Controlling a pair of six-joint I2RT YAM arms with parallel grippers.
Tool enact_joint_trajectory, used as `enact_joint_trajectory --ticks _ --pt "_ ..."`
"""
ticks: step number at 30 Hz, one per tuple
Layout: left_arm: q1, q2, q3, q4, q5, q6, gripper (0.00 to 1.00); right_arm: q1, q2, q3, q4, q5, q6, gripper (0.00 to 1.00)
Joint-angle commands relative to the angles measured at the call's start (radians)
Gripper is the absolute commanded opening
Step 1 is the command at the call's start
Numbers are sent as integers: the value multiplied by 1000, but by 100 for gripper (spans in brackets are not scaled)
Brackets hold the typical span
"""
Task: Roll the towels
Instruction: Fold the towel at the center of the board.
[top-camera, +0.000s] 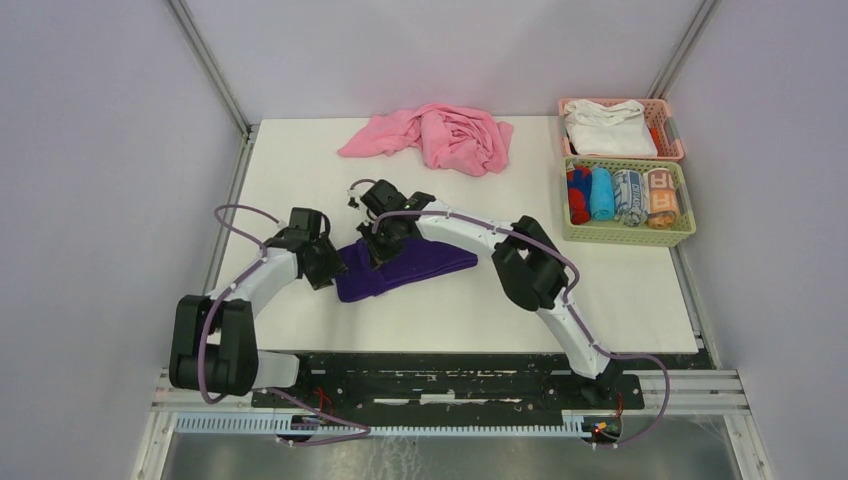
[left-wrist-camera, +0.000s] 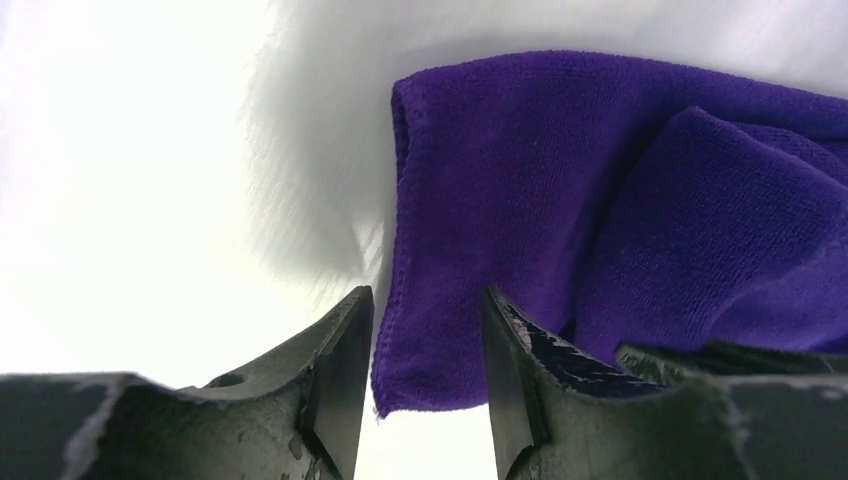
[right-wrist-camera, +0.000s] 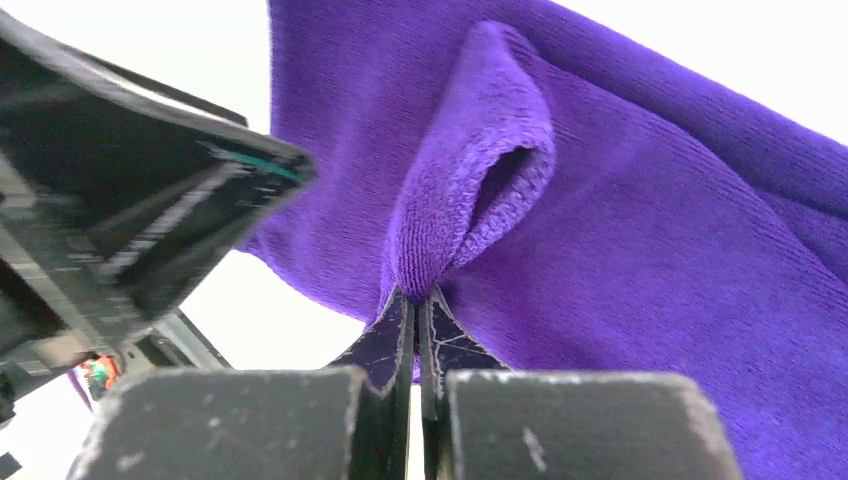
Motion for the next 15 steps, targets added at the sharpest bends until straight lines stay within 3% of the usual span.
enact_joint_trajectory --ticks 1,9,15 --pt "-3 -86 56 -66 -84 -7 53 -35 -129 -33 21 56 -27 0" --pt "-20 -84 123 -66 -10 7 53 -71 -217 -67 -21 95 -69 0" --pt "-59 15 166 -32 53 13 51 -161 -337 -82 -198 305 -243 0"
